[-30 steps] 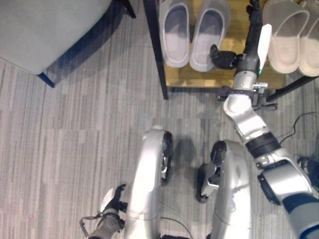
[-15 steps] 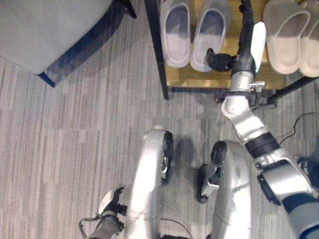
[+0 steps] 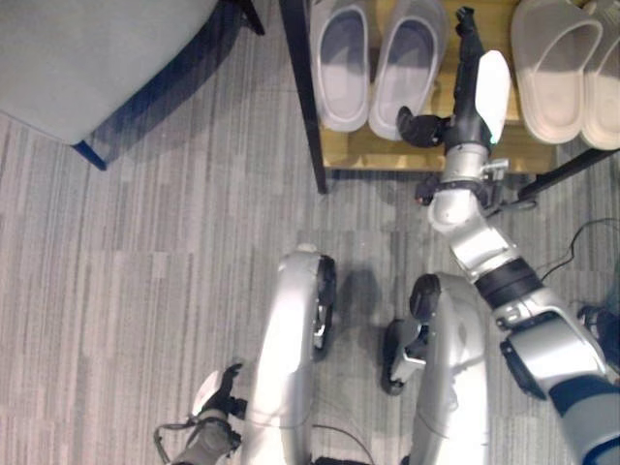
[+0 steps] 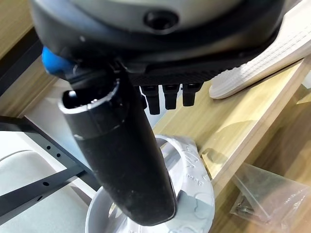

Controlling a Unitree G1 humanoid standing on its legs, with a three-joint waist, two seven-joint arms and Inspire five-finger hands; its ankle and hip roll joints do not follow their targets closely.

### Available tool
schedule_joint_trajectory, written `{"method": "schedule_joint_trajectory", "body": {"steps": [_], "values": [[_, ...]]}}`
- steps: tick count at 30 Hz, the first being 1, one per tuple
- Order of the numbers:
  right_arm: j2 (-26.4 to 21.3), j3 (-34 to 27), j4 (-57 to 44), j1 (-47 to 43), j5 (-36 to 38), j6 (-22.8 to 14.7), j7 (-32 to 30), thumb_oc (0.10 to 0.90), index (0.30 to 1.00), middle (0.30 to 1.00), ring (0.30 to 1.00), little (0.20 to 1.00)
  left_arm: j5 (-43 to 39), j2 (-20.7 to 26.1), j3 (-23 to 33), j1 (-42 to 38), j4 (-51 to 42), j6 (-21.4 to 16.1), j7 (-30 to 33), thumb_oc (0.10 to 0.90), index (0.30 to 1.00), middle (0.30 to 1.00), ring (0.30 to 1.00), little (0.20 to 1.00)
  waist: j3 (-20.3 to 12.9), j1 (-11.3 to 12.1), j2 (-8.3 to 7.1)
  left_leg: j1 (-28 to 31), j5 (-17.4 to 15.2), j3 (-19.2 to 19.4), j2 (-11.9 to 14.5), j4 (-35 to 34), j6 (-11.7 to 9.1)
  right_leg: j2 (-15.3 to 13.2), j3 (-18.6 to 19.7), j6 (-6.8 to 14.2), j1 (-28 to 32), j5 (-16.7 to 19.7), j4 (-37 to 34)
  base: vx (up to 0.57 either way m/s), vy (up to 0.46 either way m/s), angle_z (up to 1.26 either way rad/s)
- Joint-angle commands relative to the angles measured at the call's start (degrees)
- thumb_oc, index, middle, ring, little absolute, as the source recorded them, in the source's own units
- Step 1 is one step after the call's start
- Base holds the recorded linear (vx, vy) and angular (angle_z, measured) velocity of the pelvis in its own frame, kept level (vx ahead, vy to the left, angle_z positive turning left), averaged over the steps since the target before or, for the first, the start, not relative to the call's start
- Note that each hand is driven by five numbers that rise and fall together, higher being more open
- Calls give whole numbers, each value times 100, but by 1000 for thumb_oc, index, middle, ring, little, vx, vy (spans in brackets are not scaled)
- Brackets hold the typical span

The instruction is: Arrange the slippers neatly on the shoe rack.

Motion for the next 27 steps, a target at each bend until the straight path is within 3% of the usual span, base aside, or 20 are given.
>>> {"method": "schedule_joint_trajectory", "body": {"steps": [1,13,27], "values": [[-326,-113,-834,-640,-374,-305,-56,800,900,900,900,900,135,50,-430,567,25,33,190,800,900,900,900,900,-151,207,91,596,-1548,-1064,-458,690,-212,-280,317,-292,-205,408,-416,0,0,0],[-192,-44,-1223,-700,-362,-506,-13,800,900,900,900,900,198,69,-465,559,96,51,193,800,900,900,900,900,-151,227,69,596,-1556,-1061,-454,728,-228,-259,329,-292,-205,426,-404,0,0,0],[-383,252,-1771,-991,-1167,-220,446,800,900,900,900,900,383,124,-395,632,78,89,141,800,900,900,900,900,-151,225,25,596,-1550,-1072,-461,751,-243,-261,317,-274,-205,442,-386,0,0,0]]}}
